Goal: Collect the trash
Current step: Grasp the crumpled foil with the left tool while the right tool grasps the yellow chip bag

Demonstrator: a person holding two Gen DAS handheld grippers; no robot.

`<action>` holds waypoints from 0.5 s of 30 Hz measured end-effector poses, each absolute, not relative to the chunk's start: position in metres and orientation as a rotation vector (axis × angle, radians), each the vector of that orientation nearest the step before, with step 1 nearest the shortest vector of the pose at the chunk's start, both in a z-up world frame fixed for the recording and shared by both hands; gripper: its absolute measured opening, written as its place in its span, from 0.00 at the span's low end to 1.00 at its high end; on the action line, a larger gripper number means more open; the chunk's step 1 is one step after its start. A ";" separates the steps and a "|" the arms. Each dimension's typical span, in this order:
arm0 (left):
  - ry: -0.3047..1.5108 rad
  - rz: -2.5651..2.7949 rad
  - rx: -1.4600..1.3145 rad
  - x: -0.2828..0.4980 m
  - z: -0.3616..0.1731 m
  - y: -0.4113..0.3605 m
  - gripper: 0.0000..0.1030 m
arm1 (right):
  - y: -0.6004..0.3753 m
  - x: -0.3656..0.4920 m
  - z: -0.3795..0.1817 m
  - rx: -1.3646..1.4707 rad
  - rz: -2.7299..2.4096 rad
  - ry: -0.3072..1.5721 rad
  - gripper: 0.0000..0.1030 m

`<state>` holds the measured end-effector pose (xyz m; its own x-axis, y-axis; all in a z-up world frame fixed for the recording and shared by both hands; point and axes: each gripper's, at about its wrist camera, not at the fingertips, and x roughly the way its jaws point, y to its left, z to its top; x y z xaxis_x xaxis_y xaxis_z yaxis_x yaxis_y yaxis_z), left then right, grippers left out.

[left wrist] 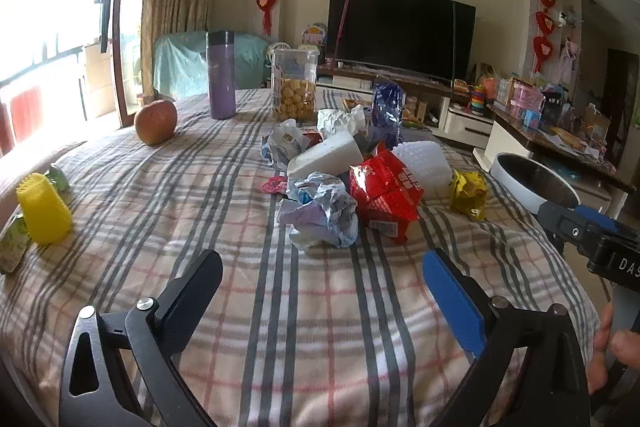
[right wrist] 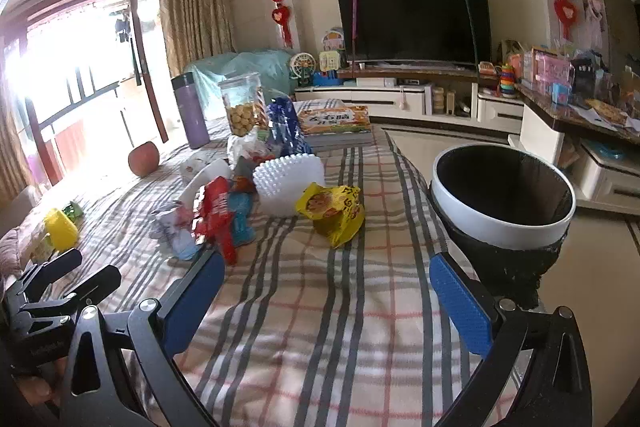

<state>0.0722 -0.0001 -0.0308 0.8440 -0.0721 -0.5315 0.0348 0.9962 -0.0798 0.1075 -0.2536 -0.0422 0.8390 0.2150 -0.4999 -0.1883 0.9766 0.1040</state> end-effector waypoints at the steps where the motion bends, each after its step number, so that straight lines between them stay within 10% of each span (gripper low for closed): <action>1: 0.572 -0.058 -0.071 0.078 -0.032 0.000 0.92 | -0.255 0.113 -0.044 0.059 0.216 0.542 0.99; 15: 0.686 -0.090 -0.151 0.159 -0.046 0.009 0.73 | -0.266 0.200 -0.073 0.161 0.237 0.731 0.81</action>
